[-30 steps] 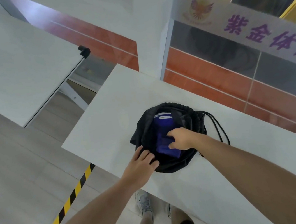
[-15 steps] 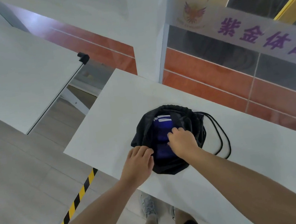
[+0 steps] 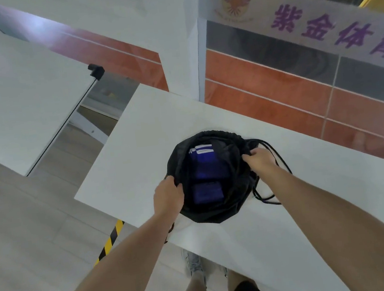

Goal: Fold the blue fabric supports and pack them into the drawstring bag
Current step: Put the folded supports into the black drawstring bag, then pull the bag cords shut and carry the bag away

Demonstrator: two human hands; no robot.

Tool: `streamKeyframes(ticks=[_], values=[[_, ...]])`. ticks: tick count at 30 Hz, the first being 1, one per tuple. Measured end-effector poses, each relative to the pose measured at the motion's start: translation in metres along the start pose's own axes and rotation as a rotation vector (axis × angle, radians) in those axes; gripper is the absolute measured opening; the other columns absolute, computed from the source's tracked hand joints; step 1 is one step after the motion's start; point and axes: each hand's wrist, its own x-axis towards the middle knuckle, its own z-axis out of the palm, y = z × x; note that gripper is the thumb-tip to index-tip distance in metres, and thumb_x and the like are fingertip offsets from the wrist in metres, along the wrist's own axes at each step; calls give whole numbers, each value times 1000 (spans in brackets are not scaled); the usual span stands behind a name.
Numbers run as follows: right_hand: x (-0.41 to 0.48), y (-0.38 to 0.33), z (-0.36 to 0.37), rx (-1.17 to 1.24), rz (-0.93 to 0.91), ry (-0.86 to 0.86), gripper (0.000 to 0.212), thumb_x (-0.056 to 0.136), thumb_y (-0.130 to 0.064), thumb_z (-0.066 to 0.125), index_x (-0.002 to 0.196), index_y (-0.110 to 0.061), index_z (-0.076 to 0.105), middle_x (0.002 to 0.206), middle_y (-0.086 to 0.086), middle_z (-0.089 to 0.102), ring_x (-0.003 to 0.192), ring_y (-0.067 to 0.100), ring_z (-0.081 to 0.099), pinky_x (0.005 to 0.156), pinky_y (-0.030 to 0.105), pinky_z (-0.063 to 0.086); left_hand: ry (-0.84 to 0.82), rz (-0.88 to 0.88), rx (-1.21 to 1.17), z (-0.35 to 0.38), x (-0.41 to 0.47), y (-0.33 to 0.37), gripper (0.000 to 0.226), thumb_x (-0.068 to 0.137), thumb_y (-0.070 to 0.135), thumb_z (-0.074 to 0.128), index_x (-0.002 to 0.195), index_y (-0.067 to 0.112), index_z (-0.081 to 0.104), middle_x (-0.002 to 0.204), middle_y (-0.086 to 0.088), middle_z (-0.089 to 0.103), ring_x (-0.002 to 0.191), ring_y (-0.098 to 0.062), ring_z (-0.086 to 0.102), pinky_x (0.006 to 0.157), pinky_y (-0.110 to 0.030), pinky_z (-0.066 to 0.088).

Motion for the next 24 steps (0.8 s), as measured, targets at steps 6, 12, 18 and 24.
streamKeyframes(ticks=[6, 12, 18, 24], values=[[-45, -3, -45, -109, -85, 53, 21, 89, -20, 54, 69, -21, 45, 67, 2, 55, 59, 19, 53, 48, 29, 31, 137, 28, -214, -43, -7, 21, 17, 105, 28, 34, 102, 19, 49, 91, 0, 61, 81, -21, 60, 72, -43, 53], [-83, 1, -88, -321, -94, 1, 14, 81, -33, 50, 82, -21, 58, 85, 3, 67, 75, 21, 63, 59, 28, 48, 205, 42, -252, -90, -7, 33, 11, 107, 31, 27, 104, 25, 36, 81, -1, 55, 72, -24, 60, 64, -43, 54], [-103, 5, -94, -763, -101, 83, 59, 75, -39, 56, 129, -19, 43, 130, 10, 47, 121, 34, 46, 95, 45, 44, 122, 130, -212, -118, -1, 31, 16, 106, 28, 30, 104, 23, 44, 83, -7, 60, 74, -27, 61, 63, -39, 52], [-80, -14, -86, -511, -361, -111, 88, 74, -16, 58, 153, -28, 20, 156, 5, 36, 132, 30, 46, 104, 44, 45, 13, 367, 33, -133, -3, 24, 15, 107, 27, 32, 99, 26, 45, 75, -2, 61, 67, -21, 60, 58, -34, 46]])
